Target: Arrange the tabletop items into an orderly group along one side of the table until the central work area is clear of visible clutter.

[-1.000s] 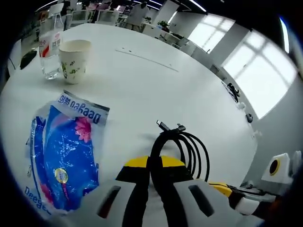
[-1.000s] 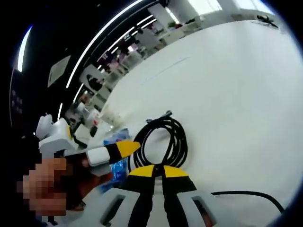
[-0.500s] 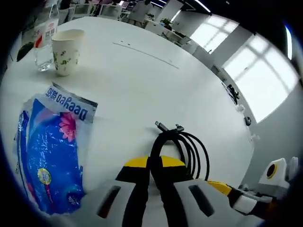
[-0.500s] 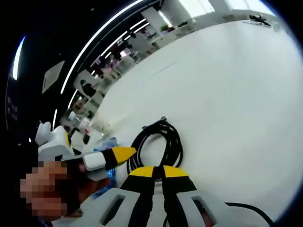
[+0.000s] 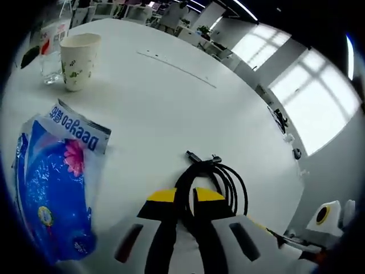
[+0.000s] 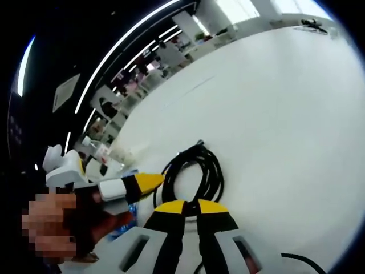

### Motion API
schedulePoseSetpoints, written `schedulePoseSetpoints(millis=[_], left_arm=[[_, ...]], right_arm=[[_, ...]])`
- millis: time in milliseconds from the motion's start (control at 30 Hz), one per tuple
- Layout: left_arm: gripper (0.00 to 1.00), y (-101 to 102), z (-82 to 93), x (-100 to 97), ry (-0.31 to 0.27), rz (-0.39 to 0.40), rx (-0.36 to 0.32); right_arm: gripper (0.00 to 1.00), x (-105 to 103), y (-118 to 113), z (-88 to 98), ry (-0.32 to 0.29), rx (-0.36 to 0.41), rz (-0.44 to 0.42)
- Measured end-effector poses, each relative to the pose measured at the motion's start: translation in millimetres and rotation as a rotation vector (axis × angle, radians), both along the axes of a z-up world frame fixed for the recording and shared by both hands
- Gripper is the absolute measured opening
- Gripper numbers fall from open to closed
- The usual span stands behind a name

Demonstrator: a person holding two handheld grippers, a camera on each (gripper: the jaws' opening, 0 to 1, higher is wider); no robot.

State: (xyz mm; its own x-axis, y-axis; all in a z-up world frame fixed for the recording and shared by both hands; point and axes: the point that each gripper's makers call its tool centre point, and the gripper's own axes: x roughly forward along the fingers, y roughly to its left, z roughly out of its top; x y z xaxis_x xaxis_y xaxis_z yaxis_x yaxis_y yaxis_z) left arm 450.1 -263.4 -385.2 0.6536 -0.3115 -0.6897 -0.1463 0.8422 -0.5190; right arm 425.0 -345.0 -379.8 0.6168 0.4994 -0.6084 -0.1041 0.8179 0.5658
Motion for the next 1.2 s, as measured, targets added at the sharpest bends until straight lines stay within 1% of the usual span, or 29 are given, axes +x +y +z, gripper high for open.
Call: schedulePoseSetpoints(millis=[33,67,100,133,200,267,300,367,433,500,533,600,633,667,767,800,833,867,933,1033,1100,1167,1200], left_arm=[[0.06,1,0.9,-0.8,-0.002,0.003,0.0],[0.06,6,-3.9,3.0,-0.002,0.006,0.001],[0.06,7,-3.7,2.3,-0.002,0.004,0.005],[0.06,4,1.8,-3.5,-0.003,-0.007,0.016],[0.06,4,7.3,-11.1,-0.003,-0.012,0.024],[0.06,6,2.3,-12.4,0.0,-0.03,0.04],[0.06,7,2.3,-13.0,-0.001,-0.032,0.042],[0.06,4,7.0,-21.2,0.001,-0.045,0.052],[0.05,3,7.0,-25.7,-0.001,-0.065,0.061],[0.0,5,12.4,-38.3,0.002,-0.075,0.093],[0.0,7,10.1,-40.2,-0.001,-0.084,0.097],[0.01,6,16.7,-52.7,0.006,-0.094,0.108],[0.01,10,15.2,-59.6,0.015,-0.108,0.131],[0.01,13,14.6,-63.1,0.015,-0.113,0.14],[0.01,20,12.7,-76.4,0.022,-0.118,0.149],[0.01,27,5.2,-78.5,0.028,-0.117,0.149],[0.02,27,12.7,-90.4,0.033,-0.114,0.153],[0.02,28,14.2,-96.2,0.037,-0.112,0.154],[0.02,36,10.6,-102.5,0.048,-0.099,0.145],[0.03,48,6.7,-119.1,0.078,-0.063,0.135],[0.03,56,6.6,-128.3,0.093,-0.043,0.142],[0.04,65,7.9,-135.0,0.105,0.012,0.128],[0.04,75,2.6,-133.2,0.104,0.036,0.121]], right_arm=[[0.04,0,-1,0.1,0.002,-0.001,-0.003],[0.05,0,-2,-0.7,0.004,-0.005,-0.006],[0.07,1,-3,-2.2,0.006,-0.011,-0.008],[0.08,1,-3,-1.9,0.008,-0.011,-0.01],[0.09,0,-4,-1.1,0.008,-0.017,-0.012],[0.08,-1,-5,0.0,0.01,-0.023,-0.017],[0.08,-1,-6,0.9,0.01,-0.021,-0.022],[0.08,-2,-6,2.9,0.011,-0.019,-0.029],[0.07,-4,-5,4.4,0.011,-0.021,-0.029],[0.05,-7,-1,5.5,0.016,-0.015,-0.013],[0.05,-10,2,5.8,0.018,-0.013,0.002],[0.04,-12,4,6.4,0.016,-0.023,0.011],[0.04,-13,6,7.0,0.014,-0.023,0.017],[0.04,-14,7,7.4,0.013,-0.021,0.02],[0.04,-15,11,8.4,0.011,-0.016,0.034],[0.04,-18,14,9.3,0.01,-0.012,0.044],[0.03,-20,16,10.1,0.006,-0.015,0.054],[0.03,-21,18,9.8,0.006,-0.015,0.062],[0.04,-24,21,9.6,0.011,-0.011,0.075],[0.04,-29,24,9.2,0.013,-0.008,0.099],[0.04,-32,26,10.5,0.007,-0.015,0.115],[0.04,-35,29,10.6,0.006,-0.018,0.132],[0.05,-37,30,10.3,0.004,-0.02,0.143]])
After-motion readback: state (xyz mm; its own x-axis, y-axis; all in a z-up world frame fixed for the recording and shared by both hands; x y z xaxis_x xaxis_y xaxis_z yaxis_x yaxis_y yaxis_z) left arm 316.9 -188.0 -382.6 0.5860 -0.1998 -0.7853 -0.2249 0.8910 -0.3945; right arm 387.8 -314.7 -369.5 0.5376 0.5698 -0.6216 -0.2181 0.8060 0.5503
